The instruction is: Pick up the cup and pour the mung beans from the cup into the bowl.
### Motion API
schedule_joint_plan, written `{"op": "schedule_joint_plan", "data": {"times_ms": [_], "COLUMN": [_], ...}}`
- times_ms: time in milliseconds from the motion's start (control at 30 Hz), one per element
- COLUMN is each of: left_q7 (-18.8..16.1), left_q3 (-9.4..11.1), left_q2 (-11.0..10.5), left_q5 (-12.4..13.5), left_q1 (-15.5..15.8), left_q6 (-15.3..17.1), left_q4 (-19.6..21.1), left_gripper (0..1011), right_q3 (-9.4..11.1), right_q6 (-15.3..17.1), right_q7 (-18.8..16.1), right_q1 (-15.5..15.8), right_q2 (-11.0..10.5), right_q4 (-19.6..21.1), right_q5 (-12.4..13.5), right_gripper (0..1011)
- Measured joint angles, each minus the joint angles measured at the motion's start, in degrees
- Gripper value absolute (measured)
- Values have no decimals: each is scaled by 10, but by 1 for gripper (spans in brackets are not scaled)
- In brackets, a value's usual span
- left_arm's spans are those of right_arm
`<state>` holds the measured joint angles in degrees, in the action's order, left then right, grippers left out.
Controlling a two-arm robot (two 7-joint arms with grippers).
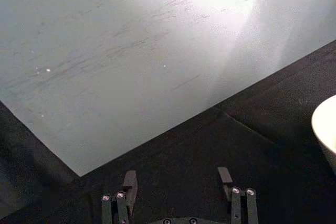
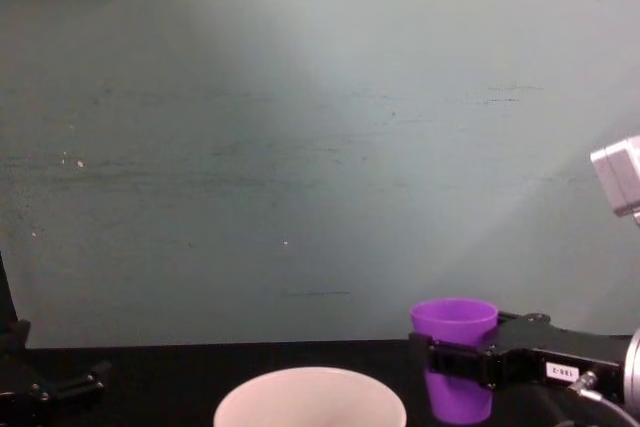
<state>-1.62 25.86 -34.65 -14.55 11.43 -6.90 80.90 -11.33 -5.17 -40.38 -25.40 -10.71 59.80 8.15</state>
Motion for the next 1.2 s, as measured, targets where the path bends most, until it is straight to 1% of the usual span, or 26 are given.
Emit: {"op": "schedule_joint_plan", "data": {"times_ms": [133,433,800,1067,1100,1200], "left_q7": [0,0,0,0,0,0], "left_q3": [0,0,0,0,0,0], "left_q2": [0,0,0,0,0,0], "left_q5": [0,0,0,0,0,0], "left_q1": [0,0,0,0,0,0], "left_q6": [0,0,0,0,0,0], "left_q4": [0,0,0,0,0,0], "left_gripper": [1000,1000,1000,1000,1000,1000], "right_q3": [-6,-20,-34,-43,-44,-47], "right_q6": [-10,-22,-23,-23,-22,-20], "right_q7": [-2,-5,-1,8,9,11], "right_q1": [-6,-15,-20,-20,-20,-20], "right_q2": [-1,-5,-9,-14,-14,-16], "right_q4": [-20,-42,-54,-55,-55,-55], "right_q5": [6,15,23,29,30,33], "right_gripper": [729,729,729,729,733,805]}}
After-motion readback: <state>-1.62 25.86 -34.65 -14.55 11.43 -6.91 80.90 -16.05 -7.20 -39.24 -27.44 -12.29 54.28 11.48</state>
